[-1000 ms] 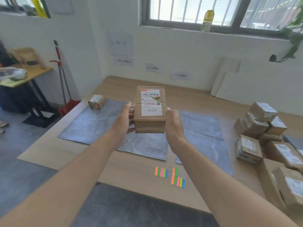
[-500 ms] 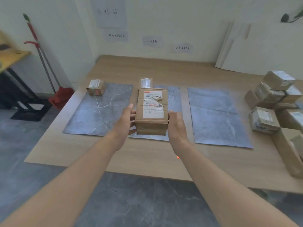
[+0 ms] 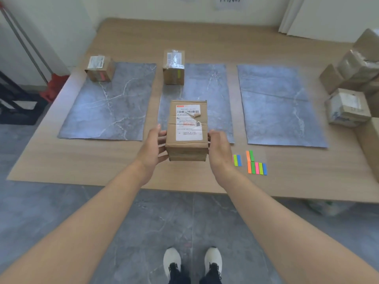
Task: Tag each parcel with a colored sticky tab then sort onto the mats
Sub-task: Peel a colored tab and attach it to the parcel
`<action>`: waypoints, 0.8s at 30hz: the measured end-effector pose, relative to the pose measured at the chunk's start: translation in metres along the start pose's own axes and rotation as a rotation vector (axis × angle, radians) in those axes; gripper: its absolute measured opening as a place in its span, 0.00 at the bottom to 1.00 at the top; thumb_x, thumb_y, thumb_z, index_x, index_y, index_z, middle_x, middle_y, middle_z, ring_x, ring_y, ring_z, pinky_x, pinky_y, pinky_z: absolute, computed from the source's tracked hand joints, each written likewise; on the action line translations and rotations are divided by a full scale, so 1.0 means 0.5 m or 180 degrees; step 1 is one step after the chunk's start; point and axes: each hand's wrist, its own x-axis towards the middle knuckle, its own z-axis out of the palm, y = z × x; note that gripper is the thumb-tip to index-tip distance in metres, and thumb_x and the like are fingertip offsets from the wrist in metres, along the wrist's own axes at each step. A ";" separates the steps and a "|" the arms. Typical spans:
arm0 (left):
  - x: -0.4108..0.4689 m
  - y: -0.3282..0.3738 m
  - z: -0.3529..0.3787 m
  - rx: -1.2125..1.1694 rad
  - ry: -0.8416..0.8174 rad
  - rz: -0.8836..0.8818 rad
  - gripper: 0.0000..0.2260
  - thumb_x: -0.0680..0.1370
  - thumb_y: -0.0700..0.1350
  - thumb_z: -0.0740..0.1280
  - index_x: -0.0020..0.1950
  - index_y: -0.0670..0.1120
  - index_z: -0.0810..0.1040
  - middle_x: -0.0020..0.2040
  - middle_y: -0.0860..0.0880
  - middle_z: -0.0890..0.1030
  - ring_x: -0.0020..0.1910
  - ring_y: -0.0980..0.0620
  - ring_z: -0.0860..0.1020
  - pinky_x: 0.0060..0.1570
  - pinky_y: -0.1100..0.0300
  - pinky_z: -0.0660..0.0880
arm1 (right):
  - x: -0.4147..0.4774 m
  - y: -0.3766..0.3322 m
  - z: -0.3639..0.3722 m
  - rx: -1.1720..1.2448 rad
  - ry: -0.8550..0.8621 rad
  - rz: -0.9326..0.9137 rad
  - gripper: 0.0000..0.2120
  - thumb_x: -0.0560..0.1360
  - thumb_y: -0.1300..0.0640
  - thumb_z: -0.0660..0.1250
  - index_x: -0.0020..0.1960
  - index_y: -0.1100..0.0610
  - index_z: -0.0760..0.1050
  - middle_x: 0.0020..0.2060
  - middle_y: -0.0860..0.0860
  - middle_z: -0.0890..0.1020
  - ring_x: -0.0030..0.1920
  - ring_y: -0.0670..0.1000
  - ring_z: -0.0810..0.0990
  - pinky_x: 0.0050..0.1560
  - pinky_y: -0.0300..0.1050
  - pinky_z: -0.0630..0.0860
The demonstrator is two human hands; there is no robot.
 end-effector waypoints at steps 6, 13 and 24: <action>0.042 -0.088 -0.007 -0.0021 -0.0012 -0.0169 0.20 0.83 0.60 0.53 0.57 0.50 0.78 0.52 0.51 0.82 0.49 0.52 0.80 0.51 0.54 0.75 | 0.032 0.102 0.016 0.0063 0.0007 0.0212 0.26 0.71 0.36 0.56 0.54 0.56 0.75 0.55 0.57 0.83 0.58 0.62 0.80 0.62 0.63 0.75; 0.062 -0.154 -0.003 -0.0061 0.0009 -0.0307 0.18 0.83 0.59 0.53 0.54 0.51 0.77 0.51 0.51 0.81 0.49 0.53 0.79 0.51 0.54 0.75 | 0.044 0.166 0.019 0.0037 0.0002 0.0406 0.25 0.71 0.36 0.56 0.54 0.53 0.77 0.54 0.54 0.84 0.57 0.58 0.81 0.63 0.62 0.76; 0.057 -0.203 -0.003 0.0026 -0.0016 -0.0393 0.16 0.84 0.57 0.53 0.56 0.52 0.77 0.53 0.53 0.82 0.55 0.53 0.80 0.54 0.55 0.75 | 0.004 0.205 0.004 0.0048 0.0076 0.0353 0.14 0.83 0.45 0.56 0.46 0.54 0.67 0.39 0.47 0.70 0.40 0.48 0.67 0.42 0.48 0.66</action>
